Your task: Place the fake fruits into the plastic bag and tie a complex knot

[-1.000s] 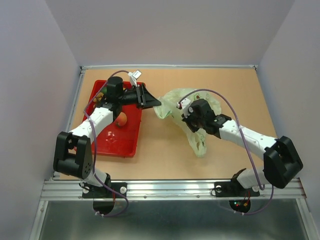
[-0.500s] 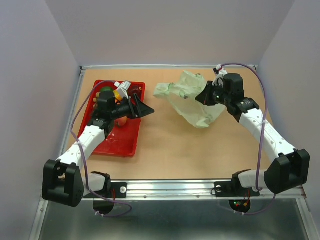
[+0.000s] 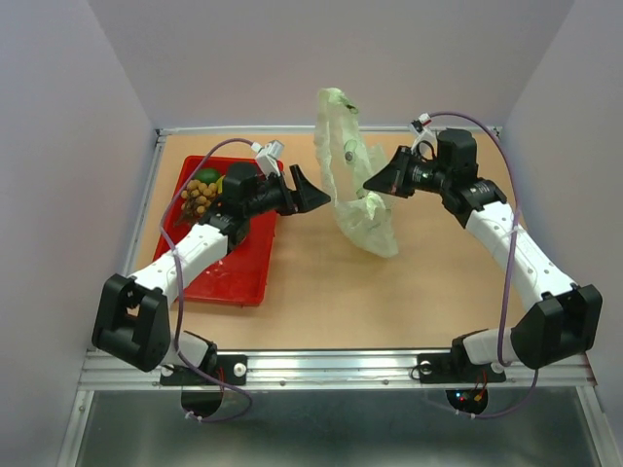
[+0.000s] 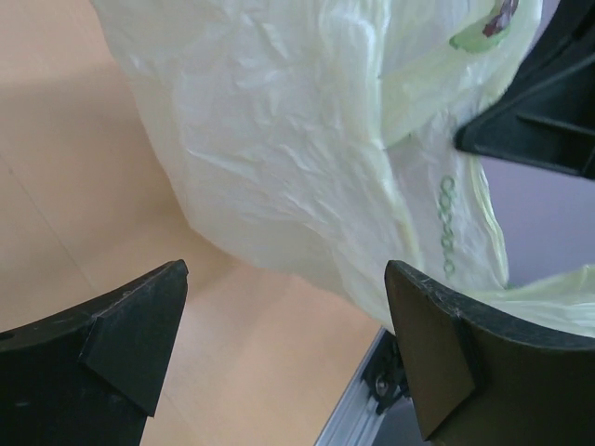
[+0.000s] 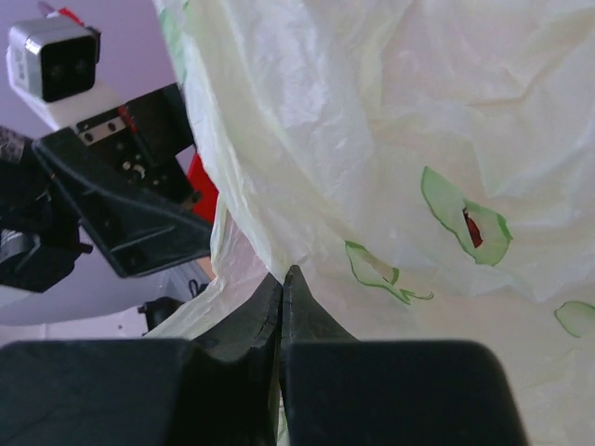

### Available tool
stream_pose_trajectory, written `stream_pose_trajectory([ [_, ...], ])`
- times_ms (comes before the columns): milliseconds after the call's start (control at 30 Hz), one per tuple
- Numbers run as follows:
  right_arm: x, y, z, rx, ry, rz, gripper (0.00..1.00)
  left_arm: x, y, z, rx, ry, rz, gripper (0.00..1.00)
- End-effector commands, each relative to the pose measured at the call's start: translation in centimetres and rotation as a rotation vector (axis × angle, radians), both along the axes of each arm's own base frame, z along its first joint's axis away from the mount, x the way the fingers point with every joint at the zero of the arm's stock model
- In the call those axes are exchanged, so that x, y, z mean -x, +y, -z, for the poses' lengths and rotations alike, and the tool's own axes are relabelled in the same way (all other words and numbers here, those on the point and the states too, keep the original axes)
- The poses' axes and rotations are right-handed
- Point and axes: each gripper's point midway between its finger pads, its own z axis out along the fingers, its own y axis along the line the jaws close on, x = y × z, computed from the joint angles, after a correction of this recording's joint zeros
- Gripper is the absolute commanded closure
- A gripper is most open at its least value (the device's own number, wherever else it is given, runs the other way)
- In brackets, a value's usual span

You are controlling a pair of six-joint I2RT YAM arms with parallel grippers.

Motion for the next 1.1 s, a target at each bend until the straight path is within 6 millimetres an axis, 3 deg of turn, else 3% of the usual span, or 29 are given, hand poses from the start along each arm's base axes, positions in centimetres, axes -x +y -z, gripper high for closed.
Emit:
stream_pose_trajectory([
  [0, 1.2, 1.4, -3.9, -0.102, -0.082, -0.13, 1.0, -3.1, -0.5, -3.7, 0.035, -0.104, -0.081, 0.01],
  [133, 1.7, 1.6, -3.3, -0.1, -0.091, -0.17, 0.99, -3.8, -0.9, -4.4, 0.051, -0.116, -0.073, 0.01],
  [333, 0.6, 0.2, -1.1, 0.02, -0.158, -0.093, 1.0, 0.0, -1.6, -8.1, 0.184, -0.198, 0.065, 0.01],
  [500, 1.0, -0.2, 0.9, 0.11, -0.198, -0.12, 1.0, 0.8, -1.4, -10.5, 0.188, -0.251, 0.079, 0.01],
  [667, 1.8, 0.4, 0.9, 0.17, -0.258, -0.165, 1.0, -1.9, -2.1, -9.6, 0.024, -0.238, -0.013, 0.01],
  [967, 3.4, 1.6, 0.7, 0.17, -0.309, -0.272, 1.0, -2.7, -5.4, -7.2, -0.022, -0.168, 0.067, 0.01],
  [1067, 3.8, 1.8, 0.5, 0.171, -0.331, -0.305, 1.0, -3.1, -6.5, -5.4, -0.047, -0.149, 0.091, 0.01],
])
